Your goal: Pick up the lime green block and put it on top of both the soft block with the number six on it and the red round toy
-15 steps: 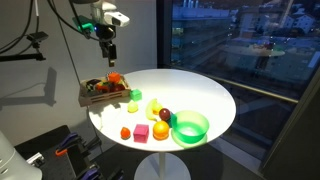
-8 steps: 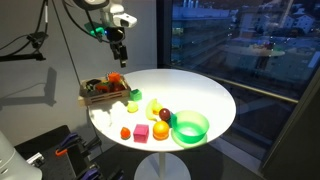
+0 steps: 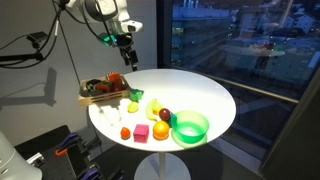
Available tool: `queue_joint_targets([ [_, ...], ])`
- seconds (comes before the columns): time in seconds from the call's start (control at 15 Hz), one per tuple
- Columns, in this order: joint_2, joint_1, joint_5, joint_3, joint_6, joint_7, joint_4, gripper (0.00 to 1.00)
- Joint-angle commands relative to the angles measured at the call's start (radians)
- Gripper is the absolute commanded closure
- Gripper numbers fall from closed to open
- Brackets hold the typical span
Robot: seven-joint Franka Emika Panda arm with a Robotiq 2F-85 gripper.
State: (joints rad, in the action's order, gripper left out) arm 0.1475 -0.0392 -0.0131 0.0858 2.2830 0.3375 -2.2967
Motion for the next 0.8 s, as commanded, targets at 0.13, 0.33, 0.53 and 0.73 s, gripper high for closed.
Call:
queue_joint_targets([
  [0.13, -0.097, -0.006, -0.046, 0.01, 0.062, 0.025, 0.033, 0.0],
  [0.33, -0.142, -0.014, -0.046, 0.008, 0.087, 0.025, 0.036, 0.0],
  [0.53, -0.185, -0.023, -0.063, 0.004, 0.118, 0.034, 0.036, 0.0],
  [0.73, -0.222, -0.03, -0.103, -0.004, 0.155, 0.059, 0.039, 0.0],
])
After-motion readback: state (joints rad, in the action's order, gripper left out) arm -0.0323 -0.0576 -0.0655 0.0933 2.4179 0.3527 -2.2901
